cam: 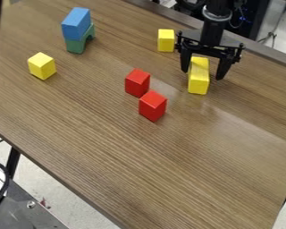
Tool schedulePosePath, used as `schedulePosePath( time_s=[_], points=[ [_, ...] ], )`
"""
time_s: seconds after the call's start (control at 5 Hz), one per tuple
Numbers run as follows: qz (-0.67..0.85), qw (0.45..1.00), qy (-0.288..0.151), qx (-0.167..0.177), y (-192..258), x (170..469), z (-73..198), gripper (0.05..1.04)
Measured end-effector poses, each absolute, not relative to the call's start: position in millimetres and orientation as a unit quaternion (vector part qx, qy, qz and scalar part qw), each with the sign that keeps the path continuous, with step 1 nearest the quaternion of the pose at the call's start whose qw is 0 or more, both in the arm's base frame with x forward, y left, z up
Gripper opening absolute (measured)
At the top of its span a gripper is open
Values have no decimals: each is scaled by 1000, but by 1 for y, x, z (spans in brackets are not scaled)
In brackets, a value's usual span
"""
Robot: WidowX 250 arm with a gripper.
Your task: Put the yellow block on top of blue block
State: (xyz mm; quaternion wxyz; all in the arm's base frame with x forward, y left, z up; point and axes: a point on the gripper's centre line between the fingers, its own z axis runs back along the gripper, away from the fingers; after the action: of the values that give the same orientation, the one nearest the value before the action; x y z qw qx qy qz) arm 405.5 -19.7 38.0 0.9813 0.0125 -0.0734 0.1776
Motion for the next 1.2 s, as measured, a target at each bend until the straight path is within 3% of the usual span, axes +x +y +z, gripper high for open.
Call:
schedulePosePath(
  time_s=[0.2,0.4,0.6,1.0,1.2],
  points=[
    [171,983,-61,16,-20,408,25,665],
    [161,985,-61,16,-19,408,26,597],
    [147,988,-54,-4,-12,400,29,596],
    [138,987,-77,-13,40,383,91,596],
    [137,989,-60,-4,59,375,93,596]
  ],
)
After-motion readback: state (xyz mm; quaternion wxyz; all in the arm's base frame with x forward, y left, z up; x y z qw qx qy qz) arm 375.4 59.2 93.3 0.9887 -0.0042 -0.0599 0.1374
